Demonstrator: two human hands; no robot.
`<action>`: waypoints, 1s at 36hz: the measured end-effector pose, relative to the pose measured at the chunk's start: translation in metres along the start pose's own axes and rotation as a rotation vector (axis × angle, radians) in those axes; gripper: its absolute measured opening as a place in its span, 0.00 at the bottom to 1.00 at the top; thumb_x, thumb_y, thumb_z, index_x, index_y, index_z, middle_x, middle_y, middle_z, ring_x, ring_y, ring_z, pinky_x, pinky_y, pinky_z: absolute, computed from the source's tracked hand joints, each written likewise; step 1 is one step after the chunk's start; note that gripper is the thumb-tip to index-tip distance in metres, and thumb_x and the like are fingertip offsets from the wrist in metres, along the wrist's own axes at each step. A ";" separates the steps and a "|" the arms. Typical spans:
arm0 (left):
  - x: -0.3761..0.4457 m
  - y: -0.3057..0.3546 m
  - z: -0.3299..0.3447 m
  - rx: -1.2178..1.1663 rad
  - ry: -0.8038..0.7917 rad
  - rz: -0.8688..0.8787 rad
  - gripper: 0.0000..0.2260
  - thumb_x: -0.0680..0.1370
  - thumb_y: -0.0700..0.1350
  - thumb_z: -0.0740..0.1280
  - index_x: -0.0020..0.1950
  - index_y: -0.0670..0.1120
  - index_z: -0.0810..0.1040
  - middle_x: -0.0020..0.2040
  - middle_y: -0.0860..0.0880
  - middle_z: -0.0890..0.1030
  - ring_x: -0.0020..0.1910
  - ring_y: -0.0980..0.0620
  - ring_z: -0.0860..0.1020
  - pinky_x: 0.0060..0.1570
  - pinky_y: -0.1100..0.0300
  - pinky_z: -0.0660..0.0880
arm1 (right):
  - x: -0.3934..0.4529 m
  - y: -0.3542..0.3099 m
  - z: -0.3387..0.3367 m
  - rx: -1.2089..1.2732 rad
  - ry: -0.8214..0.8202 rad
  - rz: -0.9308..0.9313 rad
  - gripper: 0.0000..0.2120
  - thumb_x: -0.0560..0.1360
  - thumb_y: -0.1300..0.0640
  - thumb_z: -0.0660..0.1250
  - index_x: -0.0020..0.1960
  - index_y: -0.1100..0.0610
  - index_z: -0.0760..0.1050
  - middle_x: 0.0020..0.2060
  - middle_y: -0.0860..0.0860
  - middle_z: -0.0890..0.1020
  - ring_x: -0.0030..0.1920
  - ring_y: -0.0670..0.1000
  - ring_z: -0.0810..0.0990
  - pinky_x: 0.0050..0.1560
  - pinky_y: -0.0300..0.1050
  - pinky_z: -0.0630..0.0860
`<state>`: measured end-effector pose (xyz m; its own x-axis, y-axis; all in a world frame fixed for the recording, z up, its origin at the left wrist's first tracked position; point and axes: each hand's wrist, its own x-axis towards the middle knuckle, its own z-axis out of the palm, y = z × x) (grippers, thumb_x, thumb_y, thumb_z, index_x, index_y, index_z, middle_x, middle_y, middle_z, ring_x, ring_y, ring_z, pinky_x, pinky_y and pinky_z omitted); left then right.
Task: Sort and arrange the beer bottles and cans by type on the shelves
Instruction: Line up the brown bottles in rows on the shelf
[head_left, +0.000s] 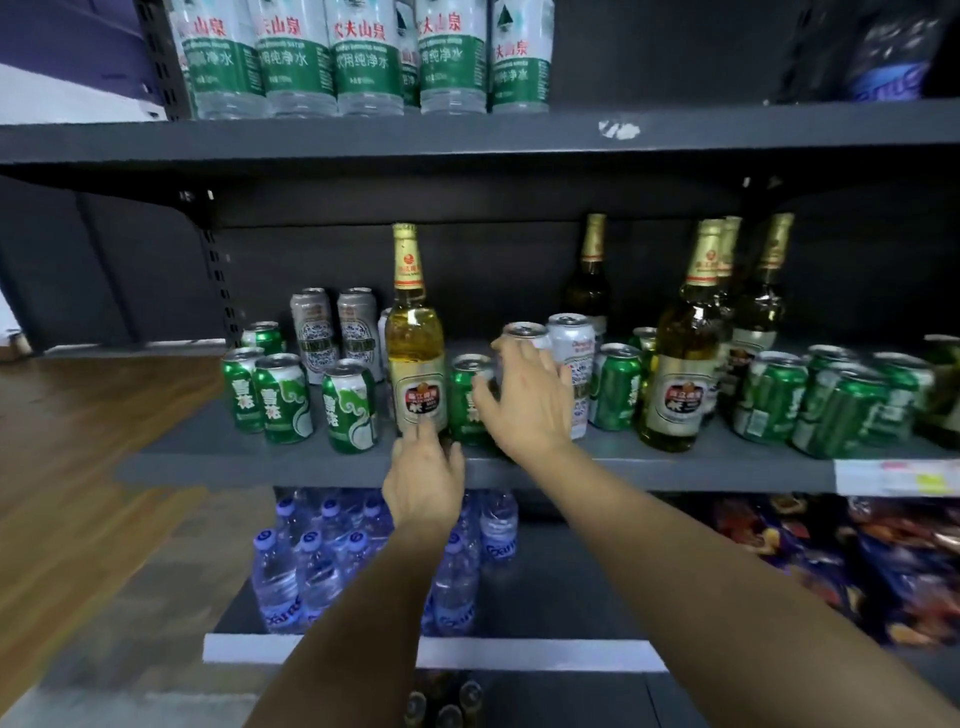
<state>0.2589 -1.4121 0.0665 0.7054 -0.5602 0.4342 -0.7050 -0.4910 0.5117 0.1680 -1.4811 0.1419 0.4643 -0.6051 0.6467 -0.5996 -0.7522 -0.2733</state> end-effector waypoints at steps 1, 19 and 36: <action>-0.007 0.009 0.003 0.020 -0.027 0.043 0.15 0.80 0.51 0.61 0.64 0.45 0.70 0.60 0.47 0.73 0.60 0.47 0.72 0.48 0.50 0.74 | -0.014 0.012 -0.005 -0.011 -0.019 0.023 0.18 0.78 0.46 0.59 0.64 0.54 0.69 0.59 0.52 0.76 0.61 0.55 0.71 0.57 0.50 0.62; -0.242 0.322 0.113 0.044 -0.495 0.744 0.22 0.82 0.56 0.56 0.71 0.46 0.68 0.69 0.48 0.72 0.69 0.49 0.68 0.66 0.56 0.65 | -0.247 0.327 -0.237 -0.372 -0.381 0.596 0.28 0.79 0.42 0.58 0.74 0.57 0.60 0.70 0.55 0.68 0.68 0.58 0.69 0.62 0.50 0.68; -0.370 0.576 0.229 -0.050 -0.740 1.121 0.20 0.81 0.56 0.58 0.69 0.47 0.72 0.67 0.48 0.74 0.67 0.48 0.71 0.61 0.55 0.69 | -0.337 0.552 -0.386 -0.556 -0.348 1.059 0.32 0.79 0.39 0.56 0.77 0.54 0.55 0.74 0.51 0.64 0.69 0.56 0.68 0.63 0.50 0.69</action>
<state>-0.4252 -1.6408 0.0307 -0.4623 -0.8753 0.1419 -0.8574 0.4821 0.1801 -0.5707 -1.5918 0.0477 -0.3186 -0.9467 0.0465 -0.9390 0.3086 -0.1516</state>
